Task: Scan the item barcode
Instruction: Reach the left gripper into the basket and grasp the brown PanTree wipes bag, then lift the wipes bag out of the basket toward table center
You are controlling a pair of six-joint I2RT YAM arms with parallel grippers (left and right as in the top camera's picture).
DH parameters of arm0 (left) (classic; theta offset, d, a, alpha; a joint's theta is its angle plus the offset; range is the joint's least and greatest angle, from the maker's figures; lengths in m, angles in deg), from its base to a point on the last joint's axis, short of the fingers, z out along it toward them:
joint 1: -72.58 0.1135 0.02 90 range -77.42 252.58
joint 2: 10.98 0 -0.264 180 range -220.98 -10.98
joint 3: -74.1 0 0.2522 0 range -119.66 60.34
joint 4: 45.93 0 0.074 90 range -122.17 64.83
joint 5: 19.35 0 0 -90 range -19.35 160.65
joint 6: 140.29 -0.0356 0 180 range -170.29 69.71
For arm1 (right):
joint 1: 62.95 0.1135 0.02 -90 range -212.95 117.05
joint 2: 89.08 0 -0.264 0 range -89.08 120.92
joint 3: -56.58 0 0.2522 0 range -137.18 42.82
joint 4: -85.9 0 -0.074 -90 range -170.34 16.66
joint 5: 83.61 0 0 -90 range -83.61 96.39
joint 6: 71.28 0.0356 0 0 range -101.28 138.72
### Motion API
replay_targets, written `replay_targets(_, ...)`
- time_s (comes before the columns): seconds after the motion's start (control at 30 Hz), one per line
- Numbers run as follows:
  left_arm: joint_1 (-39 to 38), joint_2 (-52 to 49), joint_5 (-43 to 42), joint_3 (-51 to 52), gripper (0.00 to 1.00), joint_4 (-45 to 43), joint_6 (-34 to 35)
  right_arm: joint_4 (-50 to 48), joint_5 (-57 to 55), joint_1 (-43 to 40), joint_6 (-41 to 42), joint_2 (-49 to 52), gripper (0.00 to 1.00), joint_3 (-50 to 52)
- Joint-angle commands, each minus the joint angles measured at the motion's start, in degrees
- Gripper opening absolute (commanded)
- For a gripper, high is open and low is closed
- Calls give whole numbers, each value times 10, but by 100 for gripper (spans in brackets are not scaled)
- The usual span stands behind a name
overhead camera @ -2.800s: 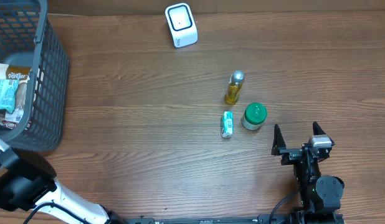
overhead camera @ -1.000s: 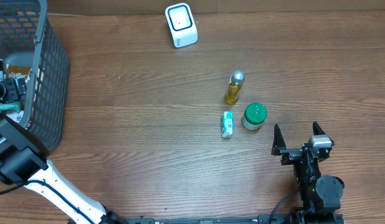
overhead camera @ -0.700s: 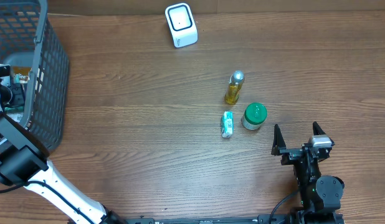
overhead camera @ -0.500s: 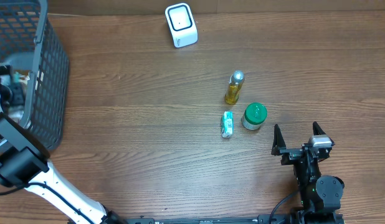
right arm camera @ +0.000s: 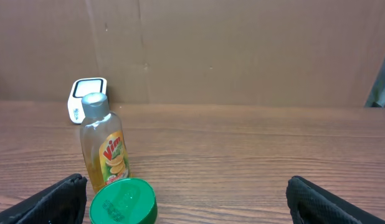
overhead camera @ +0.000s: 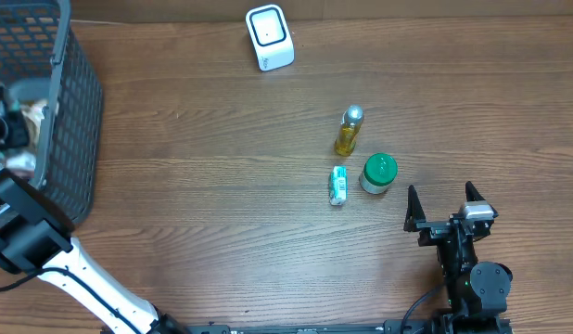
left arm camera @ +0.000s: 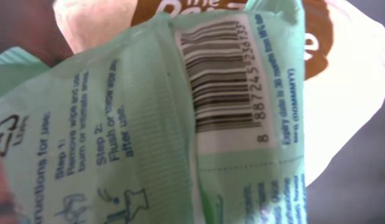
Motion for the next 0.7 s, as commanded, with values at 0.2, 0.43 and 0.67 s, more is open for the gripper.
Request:
replay_targets(0.2,-44,122,-17,-192,31,-1,90,-4,2,3,-2,-3,100,6)
replay_targets(0.43,-91,225,-105,-205,31,48,113,-4,2,3,-2,-3,100,6)
replay_targets(0.67,-188,273,-108,-205,31,158,163,-4,2,3,-2,-3,100,6)
